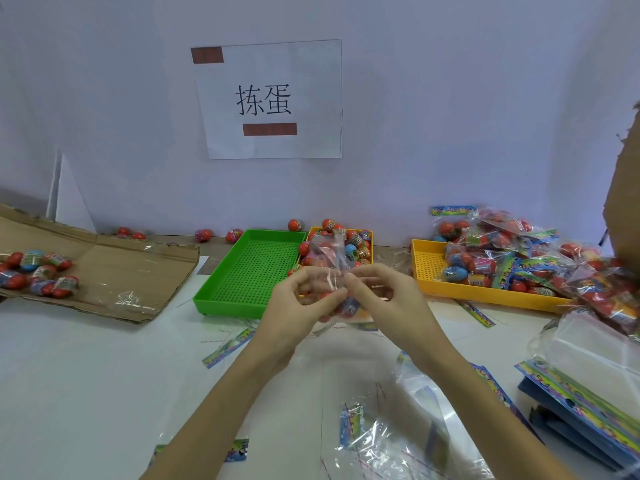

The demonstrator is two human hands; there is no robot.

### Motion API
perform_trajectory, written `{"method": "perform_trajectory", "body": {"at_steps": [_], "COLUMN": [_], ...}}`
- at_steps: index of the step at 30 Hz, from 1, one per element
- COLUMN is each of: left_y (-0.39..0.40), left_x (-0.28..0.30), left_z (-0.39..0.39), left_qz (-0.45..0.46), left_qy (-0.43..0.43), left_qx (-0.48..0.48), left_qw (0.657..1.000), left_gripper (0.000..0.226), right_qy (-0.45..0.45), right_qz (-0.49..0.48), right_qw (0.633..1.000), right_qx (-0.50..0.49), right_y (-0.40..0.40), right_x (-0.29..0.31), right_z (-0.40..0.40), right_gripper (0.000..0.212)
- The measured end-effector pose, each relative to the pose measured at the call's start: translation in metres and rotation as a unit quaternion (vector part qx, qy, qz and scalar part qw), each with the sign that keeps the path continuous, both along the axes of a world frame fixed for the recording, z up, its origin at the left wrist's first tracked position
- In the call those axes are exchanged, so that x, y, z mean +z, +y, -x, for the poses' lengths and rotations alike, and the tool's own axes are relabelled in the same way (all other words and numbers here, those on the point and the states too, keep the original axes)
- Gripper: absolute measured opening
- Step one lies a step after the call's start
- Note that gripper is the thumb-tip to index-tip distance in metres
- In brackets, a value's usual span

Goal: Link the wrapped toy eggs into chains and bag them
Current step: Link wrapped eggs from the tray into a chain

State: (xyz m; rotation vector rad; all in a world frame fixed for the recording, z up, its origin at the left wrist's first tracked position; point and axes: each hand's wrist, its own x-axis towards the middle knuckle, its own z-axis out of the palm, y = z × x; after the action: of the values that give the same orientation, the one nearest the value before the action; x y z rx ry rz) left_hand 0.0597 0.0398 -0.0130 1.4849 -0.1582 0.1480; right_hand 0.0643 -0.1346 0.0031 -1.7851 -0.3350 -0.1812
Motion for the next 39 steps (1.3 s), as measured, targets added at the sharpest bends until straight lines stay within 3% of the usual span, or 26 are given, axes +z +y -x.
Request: {"method": "perform_trajectory", "body": {"at_steps": [2, 5, 8, 12, 15, 18, 24, 29, 32, 35, 39], "left_y": [0.002, 0.005, 0.008, 0.009, 0.019, 0.030, 0.033, 0.033, 0.030, 0.027, 0.029], "left_x": [-0.001, 0.002, 0.006, 0.012, 0.013, 0.013, 0.016, 0.019, 0.021, 0.022, 0.022], "left_z": [-0.001, -0.002, -0.002, 0.000, -0.003, -0.007, -0.007, -0.004, -0.002, -0.001, -0.001], "left_qz": [0.013, 0.002, -0.019, 0.005, 0.039, 0.003, -0.037, -0.067, -0.061, -0.051, -0.063], "left_qy": [0.008, 0.003, 0.001, -0.021, -0.024, -0.019, -0.017, 0.000, 0.000, -0.004, -0.002], "left_qx": [0.033, 0.027, -0.008, 0.068, 0.120, 0.161, 0.146, 0.087, 0.048, 0.031, 0.051], "left_qw": [0.999, 1.000, 1.000, 0.997, 0.992, 0.987, 0.988, 0.994, 0.997, 0.998, 0.997], "left_gripper": [0.028, 0.031, 0.035, 0.030, 0.024, 0.016, 0.027, 0.036, 0.035, 0.036, 0.041], "right_qy": [0.040, 0.027, 0.007, -0.012, -0.078, -0.168, -0.151, -0.191, -0.177, -0.160, -0.176], "right_qz": [0.033, 0.070, 0.075, 0.069, 0.100, 0.204, 0.346, 0.268, 0.232, 0.212, 0.223], "right_qw": [0.999, 0.997, 0.997, 0.998, 0.992, 0.963, 0.925, 0.944, 0.955, 0.962, 0.958], "right_qx": [0.000, -0.009, -0.017, 0.009, -0.019, -0.056, 0.039, -0.031, -0.061, -0.069, -0.040], "right_y": [0.001, 0.003, 0.005, 0.007, 0.007, 0.004, 0.018, 0.026, 0.026, 0.026, 0.024], "right_x": [-0.003, -0.006, -0.006, -0.006, -0.008, -0.014, -0.028, -0.035, -0.037, -0.038, -0.038], "right_z": [-0.002, -0.002, -0.002, 0.000, -0.001, -0.008, -0.030, -0.038, -0.040, -0.041, -0.041], "right_gripper": [0.024, 0.008, 0.009, 0.012, 0.020, 0.031, 0.052, 0.033, 0.034, 0.038, 0.028]}}
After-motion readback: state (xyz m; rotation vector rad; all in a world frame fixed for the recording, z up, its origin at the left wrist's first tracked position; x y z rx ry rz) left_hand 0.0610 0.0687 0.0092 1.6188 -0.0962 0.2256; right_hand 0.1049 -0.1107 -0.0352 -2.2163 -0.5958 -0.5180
